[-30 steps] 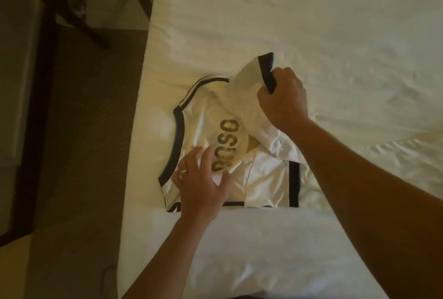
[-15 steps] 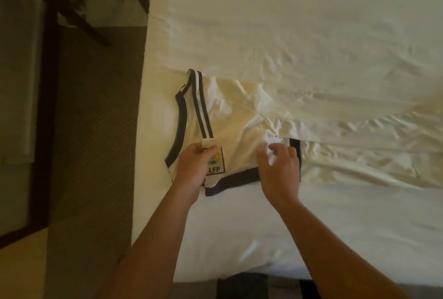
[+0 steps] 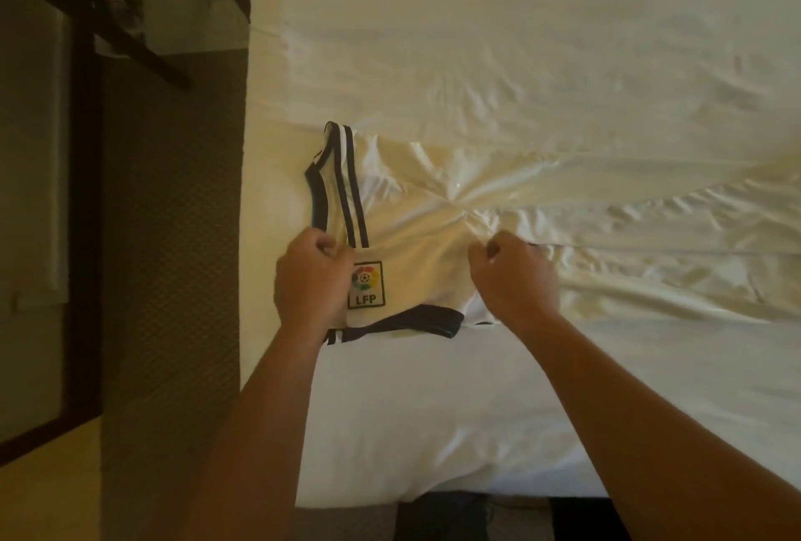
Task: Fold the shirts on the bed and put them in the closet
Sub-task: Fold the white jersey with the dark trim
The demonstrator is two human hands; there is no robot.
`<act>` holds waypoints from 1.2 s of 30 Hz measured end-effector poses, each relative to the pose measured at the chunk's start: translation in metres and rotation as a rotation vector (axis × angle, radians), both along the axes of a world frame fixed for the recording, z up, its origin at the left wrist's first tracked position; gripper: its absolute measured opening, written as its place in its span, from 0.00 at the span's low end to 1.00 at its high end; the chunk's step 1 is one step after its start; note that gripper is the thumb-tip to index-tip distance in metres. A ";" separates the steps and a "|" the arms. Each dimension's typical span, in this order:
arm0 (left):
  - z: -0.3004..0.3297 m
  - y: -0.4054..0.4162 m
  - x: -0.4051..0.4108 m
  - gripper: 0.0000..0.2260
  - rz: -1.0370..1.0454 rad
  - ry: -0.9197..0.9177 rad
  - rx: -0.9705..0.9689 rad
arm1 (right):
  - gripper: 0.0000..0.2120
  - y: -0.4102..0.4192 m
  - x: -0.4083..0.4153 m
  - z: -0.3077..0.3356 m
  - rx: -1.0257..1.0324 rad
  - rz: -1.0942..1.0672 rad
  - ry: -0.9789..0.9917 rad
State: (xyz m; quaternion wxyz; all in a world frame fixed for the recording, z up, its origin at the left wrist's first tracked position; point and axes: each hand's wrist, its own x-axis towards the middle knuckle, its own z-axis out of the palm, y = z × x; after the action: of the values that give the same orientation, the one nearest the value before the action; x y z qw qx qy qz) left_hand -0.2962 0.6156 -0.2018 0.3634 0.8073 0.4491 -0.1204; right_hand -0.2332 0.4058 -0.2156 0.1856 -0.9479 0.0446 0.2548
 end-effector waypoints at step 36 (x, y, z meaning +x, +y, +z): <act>-0.019 -0.031 -0.024 0.15 -0.035 0.189 -0.040 | 0.10 0.007 -0.018 0.017 0.446 -0.438 0.328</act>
State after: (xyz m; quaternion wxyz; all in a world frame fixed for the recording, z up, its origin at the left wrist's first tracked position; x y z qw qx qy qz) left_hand -0.3198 0.5849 -0.2204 0.3331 0.7926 0.4649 -0.2114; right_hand -0.2512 0.4131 -0.1988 0.4286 -0.7985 0.2194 0.3613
